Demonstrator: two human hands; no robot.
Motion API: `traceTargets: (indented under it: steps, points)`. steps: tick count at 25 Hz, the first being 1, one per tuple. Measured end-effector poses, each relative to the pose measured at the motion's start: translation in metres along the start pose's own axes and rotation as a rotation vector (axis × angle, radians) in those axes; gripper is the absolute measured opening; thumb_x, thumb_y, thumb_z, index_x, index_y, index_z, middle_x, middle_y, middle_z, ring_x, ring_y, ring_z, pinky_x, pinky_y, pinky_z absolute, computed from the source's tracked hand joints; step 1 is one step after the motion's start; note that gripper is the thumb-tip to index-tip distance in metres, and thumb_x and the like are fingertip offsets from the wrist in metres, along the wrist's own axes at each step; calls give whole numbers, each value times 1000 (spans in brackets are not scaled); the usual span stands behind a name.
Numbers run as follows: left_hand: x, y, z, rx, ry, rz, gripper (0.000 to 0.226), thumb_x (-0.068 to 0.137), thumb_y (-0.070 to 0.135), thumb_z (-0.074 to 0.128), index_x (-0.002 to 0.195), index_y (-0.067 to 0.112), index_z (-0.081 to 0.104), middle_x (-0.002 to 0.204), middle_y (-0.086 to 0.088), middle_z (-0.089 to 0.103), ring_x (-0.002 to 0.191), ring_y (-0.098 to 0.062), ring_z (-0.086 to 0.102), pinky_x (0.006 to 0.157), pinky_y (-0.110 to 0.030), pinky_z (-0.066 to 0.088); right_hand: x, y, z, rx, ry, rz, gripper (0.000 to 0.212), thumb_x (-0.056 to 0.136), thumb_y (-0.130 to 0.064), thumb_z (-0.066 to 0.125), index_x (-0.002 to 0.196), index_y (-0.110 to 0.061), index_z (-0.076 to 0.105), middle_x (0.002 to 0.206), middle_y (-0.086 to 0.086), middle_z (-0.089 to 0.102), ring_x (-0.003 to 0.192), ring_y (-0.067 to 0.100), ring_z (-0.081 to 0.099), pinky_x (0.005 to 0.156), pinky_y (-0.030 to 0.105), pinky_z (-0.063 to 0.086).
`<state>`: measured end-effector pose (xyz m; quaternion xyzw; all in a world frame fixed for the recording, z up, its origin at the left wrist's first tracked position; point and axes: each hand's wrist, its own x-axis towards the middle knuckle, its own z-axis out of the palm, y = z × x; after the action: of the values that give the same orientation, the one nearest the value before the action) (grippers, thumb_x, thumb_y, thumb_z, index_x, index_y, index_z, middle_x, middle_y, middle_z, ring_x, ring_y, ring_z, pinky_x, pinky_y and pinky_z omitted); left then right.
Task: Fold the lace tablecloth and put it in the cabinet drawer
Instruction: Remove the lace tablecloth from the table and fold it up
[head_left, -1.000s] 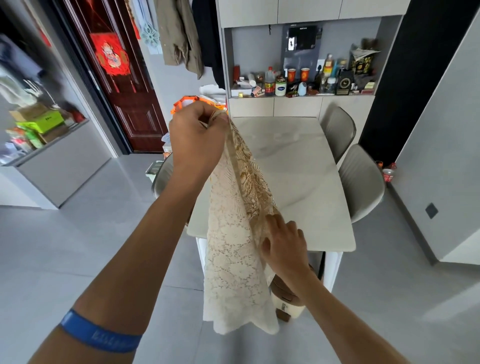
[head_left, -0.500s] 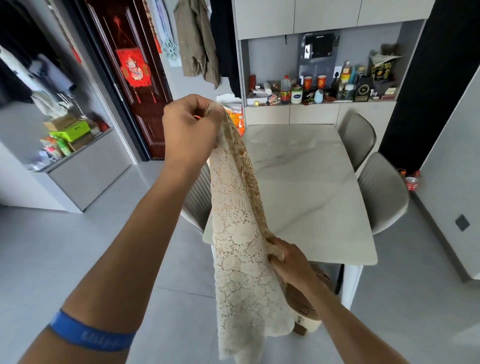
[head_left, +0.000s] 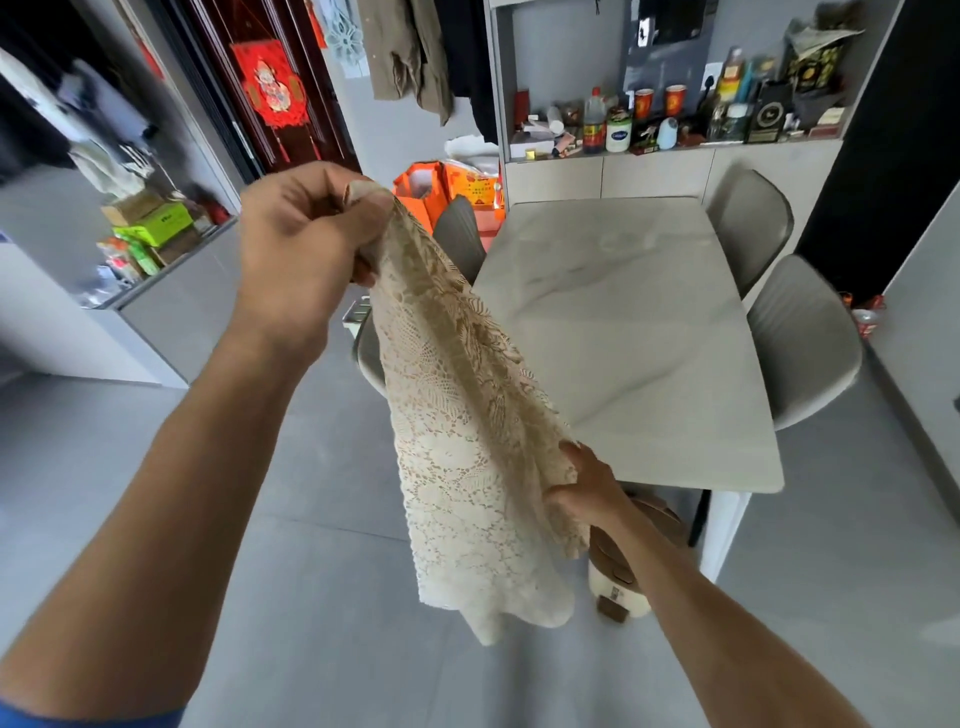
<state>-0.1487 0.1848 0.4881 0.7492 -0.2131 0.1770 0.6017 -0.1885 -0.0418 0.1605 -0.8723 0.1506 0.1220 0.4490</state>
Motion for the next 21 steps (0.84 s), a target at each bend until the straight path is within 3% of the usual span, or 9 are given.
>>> traceTargets:
  steps: [3, 7, 10, 13, 21]
  points:
    - [5, -20, -18, 63, 81, -30, 18, 85, 2, 65, 71, 15, 65, 52, 9, 61, 45, -12, 52, 43, -23, 44, -5, 11, -5, 50, 57, 56, 89, 74, -11, 64, 153, -25, 26, 159, -2, 30, 132, 26, 46, 94, 41, 52]
    - [5, -60, -36, 108, 188, -154, 23, 84, 3, 65, 68, 20, 64, 49, 11, 60, 45, -8, 53, 45, -24, 48, -19, 39, -21, -190, 77, 130, 97, 64, -28, 60, 153, -23, 21, 158, -2, 28, 134, 31, 43, 99, 49, 48]
    - [8, -83, -45, 112, 230, -196, 21, 82, 8, 66, 66, 21, 65, 56, 4, 62, 47, -11, 56, 47, -25, 51, -26, 65, -26, -292, 139, 177, 82, 65, -16, 62, 141, -25, 32, 139, -4, 45, 124, 29, 49, 90, 44, 50]
    - [11, -98, -45, 159, 218, -191, 19, 83, 11, 66, 68, 22, 65, 64, -5, 61, 48, -11, 57, 48, -25, 52, -28, 84, -24, -368, 188, 237, 67, 67, -10, 64, 127, -21, 37, 125, -3, 48, 118, 29, 49, 79, 40, 43]
    - [30, -113, -38, 233, 230, -243, 24, 91, 13, 64, 70, 23, 64, 66, 1, 62, 50, -5, 58, 49, -19, 53, -18, 103, -24, -453, 171, 299, 63, 71, -14, 59, 131, -22, 40, 131, -2, 44, 117, 30, 46, 74, 37, 40]
